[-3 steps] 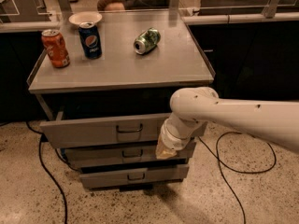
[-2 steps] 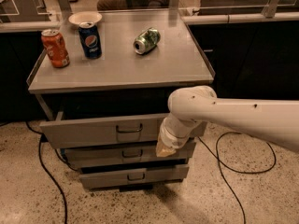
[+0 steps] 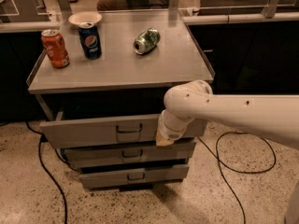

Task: Close top drawer

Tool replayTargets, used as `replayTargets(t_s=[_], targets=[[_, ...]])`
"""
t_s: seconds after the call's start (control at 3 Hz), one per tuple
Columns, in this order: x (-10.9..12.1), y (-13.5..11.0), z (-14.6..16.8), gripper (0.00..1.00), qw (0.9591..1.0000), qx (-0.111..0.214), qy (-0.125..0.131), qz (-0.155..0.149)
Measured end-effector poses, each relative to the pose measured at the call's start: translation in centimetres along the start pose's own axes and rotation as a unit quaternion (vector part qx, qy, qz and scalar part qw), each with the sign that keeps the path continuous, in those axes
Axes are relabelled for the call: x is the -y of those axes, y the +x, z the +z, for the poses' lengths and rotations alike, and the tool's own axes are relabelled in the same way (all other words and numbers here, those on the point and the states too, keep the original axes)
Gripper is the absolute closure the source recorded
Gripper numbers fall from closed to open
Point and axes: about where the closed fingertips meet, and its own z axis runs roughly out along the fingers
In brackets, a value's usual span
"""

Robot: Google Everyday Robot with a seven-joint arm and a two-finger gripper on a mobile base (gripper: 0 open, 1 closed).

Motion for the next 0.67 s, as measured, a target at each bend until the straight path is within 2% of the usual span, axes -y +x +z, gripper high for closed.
replayTargets(t_s=[0.67], targets=[[3.0,-0.7,-0.1,1.0,0.9973,-0.043,0.059,0.004]])
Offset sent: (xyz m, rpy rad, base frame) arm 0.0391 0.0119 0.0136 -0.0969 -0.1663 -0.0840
